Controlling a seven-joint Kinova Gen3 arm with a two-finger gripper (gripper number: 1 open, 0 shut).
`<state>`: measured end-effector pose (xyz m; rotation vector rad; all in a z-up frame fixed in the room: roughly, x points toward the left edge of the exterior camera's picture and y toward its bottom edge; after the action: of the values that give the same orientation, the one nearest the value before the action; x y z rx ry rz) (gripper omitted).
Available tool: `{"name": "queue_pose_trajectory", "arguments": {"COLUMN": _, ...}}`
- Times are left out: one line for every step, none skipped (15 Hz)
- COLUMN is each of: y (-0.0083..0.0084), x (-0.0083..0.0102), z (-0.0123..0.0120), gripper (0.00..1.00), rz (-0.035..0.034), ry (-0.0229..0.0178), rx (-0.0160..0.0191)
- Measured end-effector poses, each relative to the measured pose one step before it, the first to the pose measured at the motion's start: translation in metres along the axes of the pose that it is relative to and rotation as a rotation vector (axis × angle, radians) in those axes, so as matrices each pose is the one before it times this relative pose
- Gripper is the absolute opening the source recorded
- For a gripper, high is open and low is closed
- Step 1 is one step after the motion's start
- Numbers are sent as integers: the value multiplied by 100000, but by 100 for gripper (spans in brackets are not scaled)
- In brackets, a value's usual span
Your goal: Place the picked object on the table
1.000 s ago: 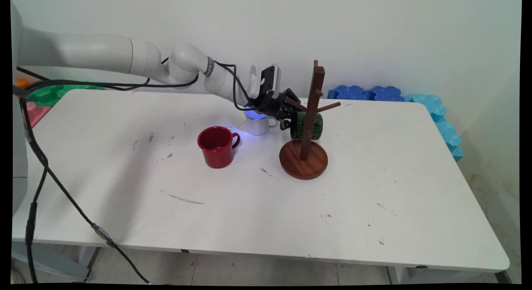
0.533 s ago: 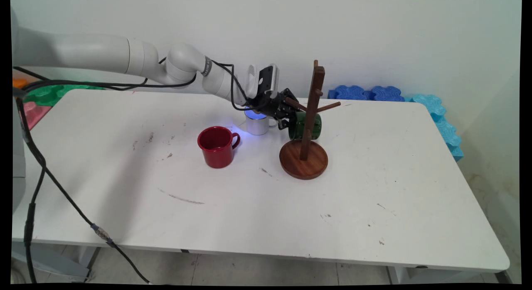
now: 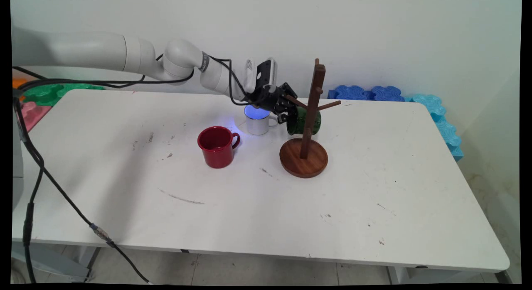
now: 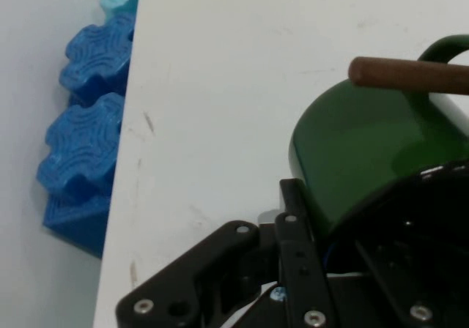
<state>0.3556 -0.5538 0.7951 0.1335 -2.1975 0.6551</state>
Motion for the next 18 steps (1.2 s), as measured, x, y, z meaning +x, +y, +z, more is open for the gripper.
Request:
{"name": "queue_pose_trajectory", "arguments": {"y": -158, "x": 37, "z": -85, "gripper": 0, "rz": -55, "ry": 133, "rx": 366}}
{"name": "queue_pose_trajectory", "arguments": {"y": -196, "x": 44, "z": -101, "gripper": 0, "rz": -85, "ry": 172, "rx": 437}}
{"name": "queue_pose_trajectory", "arguments": {"y": -189, "x": 44, "z": -104, "gripper": 0, "rz": -86, "ry": 163, "rx": 406}}
{"name": "queue_pose_trajectory", "arguments": {"y": -199, "x": 46, "z": -115, "gripper": 0, "rz": -136, "ry": 170, "rx": 443}}
{"name": "queue_pose_trajectory", "arguments": {"y": -159, "x": 39, "z": -98, "gripper": 0, "rz": -183, "ry": 112, "rx": 343}}
{"name": "queue_pose_trajectory", "arguments": {"y": -191, "x": 35, "z": -109, "gripper": 0, "rz": -192, "ry": 112, "rx": 385}}
{"name": "queue_pose_trajectory", "arguments": {"y": -192, "x": 28, "z": -128, "gripper": 0, "rz": -234, "ry": 90, "rx": 426}}
{"name": "queue_pose_trajectory", "arguments": {"y": -228, "x": 28, "z": -132, "gripper": 0, "rz": -302, "ry": 121, "rx": 481}}
{"name": "queue_pose_trajectory", "arguments": {"y": -132, "x": 19, "z": -74, "gripper": 0, "rz": -266, "ry": 81, "rx": 316}}
{"name": "queue_pose_trajectory", "arguments": {"y": -187, "x": 1, "z": -119, "gripper": 0, "rz": -488, "ry": 85, "rx": 478}}
{"name": "queue_pose_trajectory", "arguments": {"y": -215, "x": 19, "z": -122, "gripper": 0, "rz": -527, "ry": 104, "rx": 523}}
{"name": "queue_pose_trajectory", "arguments": {"y": -259, "x": 37, "z": -126, "gripper": 0, "rz": -639, "ry": 147, "rx": 594}}
{"name": "queue_pose_trajectory", "arguments": {"y": -231, "x": -2, "z": -148, "gripper": 0, "rz": -736, "ry": 113, "rx": 590}}
{"name": "queue_pose_trajectory", "arguments": {"y": -204, "x": 22, "z": -108, "gripper": 0, "rz": -615, "ry": 120, "rx": 512}}
{"name": "queue_pose_trajectory", "arguments": {"y": -251, "x": 29, "z": -111, "gripper": 0, "rz": -778, "ry": 166, "rx": 611}}
{"name": "queue_pose_trajectory", "arguments": {"y": -268, "x": 22, "z": -141, "gripper": 0, "rz": -863, "ry": 158, "rx": 698}}
{"name": "queue_pose_trajectory", "arguments": {"y": -327, "x": 18, "z": -184, "gripper": 0, "rz": -1018, "ry": 165, "rx": 873}}
{"name": "queue_pose_trajectory", "arguments": {"y": -334, "x": 35, "z": -177, "gripper": 0, "rz": -1059, "ry": 173, "rx": 882}}
